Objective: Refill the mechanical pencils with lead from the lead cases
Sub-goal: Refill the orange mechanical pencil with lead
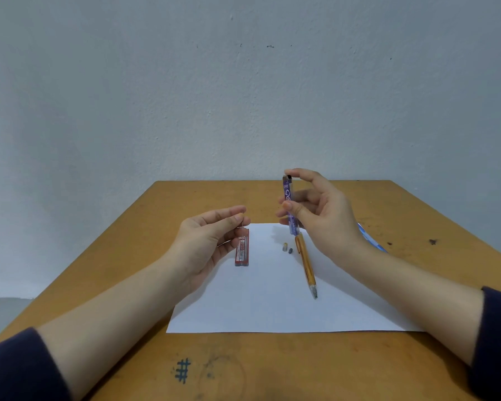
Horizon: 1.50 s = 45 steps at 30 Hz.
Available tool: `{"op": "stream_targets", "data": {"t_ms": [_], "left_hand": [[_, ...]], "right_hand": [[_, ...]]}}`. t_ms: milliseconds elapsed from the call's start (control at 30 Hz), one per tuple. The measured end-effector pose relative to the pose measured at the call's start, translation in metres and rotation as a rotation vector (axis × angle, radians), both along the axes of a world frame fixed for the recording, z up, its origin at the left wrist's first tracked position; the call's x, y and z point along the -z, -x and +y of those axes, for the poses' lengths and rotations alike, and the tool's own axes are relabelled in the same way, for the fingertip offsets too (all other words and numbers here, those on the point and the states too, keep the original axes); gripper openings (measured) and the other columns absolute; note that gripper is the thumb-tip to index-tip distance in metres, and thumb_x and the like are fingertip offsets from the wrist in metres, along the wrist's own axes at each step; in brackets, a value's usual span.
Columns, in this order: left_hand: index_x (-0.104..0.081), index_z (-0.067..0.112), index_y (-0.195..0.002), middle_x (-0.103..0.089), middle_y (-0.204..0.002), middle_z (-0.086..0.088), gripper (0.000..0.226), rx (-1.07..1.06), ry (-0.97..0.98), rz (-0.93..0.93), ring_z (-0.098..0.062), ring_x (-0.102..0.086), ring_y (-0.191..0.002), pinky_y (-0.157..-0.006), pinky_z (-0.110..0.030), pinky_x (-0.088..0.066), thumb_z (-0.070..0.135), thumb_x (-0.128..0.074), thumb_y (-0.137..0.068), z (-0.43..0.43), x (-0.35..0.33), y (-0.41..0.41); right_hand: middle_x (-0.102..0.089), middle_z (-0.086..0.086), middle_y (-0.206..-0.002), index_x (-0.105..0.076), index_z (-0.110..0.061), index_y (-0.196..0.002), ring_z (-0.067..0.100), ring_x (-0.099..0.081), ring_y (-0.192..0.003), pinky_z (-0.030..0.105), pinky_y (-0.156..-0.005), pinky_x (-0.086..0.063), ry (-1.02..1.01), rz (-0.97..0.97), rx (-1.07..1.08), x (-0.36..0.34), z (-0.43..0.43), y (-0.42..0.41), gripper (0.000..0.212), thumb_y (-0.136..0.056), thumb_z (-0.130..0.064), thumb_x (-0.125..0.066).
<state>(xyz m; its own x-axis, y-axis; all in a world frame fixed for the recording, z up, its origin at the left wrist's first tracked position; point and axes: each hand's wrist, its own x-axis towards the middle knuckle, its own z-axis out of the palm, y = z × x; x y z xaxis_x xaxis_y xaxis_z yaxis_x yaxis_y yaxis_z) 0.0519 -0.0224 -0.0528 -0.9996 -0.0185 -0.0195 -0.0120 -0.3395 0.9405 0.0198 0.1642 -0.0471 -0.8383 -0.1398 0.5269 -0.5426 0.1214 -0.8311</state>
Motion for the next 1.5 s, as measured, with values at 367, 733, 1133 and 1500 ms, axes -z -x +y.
{"op": "stream_targets", "data": {"t_ms": [367, 733, 1133, 1500], "left_hand": [[-0.071, 0.008, -0.096, -0.073, -0.079, -0.005, 0.013, -0.025, 0.022, 0.002, -0.009, -0.062, -0.064, -0.065, -0.020, -0.051, 0.004, -0.064, -0.085, -0.001, 0.000, 0.002], [-0.070, 0.008, -0.095, -0.073, -0.079, -0.006, 0.013, -0.021, 0.018, 0.006, -0.009, -0.063, -0.064, -0.061, -0.018, -0.053, 0.003, -0.063, -0.085, -0.002, -0.001, 0.001], [-0.070, 0.008, -0.094, -0.073, -0.077, -0.005, 0.012, -0.033, 0.019, 0.007, -0.008, -0.063, -0.062, -0.060, -0.016, -0.052, 0.002, -0.062, -0.086, -0.001, 0.000, 0.000], [-0.070, 0.009, -0.098, -0.073, -0.081, -0.005, 0.015, -0.030, 0.063, 0.007, -0.008, -0.063, -0.064, -0.061, -0.018, -0.053, 0.004, -0.063, -0.085, -0.002, 0.001, 0.000]], "right_hand": [[-0.071, -0.002, -0.085, -0.070, -0.032, -0.093, 0.006, -0.065, -0.073, 0.016, -0.058, -0.049, -0.148, -0.077, 0.033, -0.001, -0.009, -0.014, 0.029, -0.078, -0.007, -0.075], [-0.052, -0.025, -0.097, -0.051, -0.034, -0.133, 0.000, -0.040, -0.093, 0.000, -0.060, -0.031, -0.846, -0.114, 0.070, -0.004, -0.013, -0.024, 0.069, -0.070, -0.031, -0.082], [-0.062, -0.007, -0.117, -0.066, -0.028, -0.118, 0.012, -0.038, -0.109, 0.032, -0.088, -0.037, -1.114, 0.113, 0.110, 0.008, -0.016, -0.019, 0.041, -0.084, -0.050, -0.062], [-0.048, -0.012, -0.137, -0.057, -0.031, -0.130, 0.006, -0.033, -0.116, 0.017, -0.087, -0.026, -1.272, 0.181, -0.125, -0.008, -0.004, -0.017, 0.041, -0.089, -0.031, -0.063]]}}
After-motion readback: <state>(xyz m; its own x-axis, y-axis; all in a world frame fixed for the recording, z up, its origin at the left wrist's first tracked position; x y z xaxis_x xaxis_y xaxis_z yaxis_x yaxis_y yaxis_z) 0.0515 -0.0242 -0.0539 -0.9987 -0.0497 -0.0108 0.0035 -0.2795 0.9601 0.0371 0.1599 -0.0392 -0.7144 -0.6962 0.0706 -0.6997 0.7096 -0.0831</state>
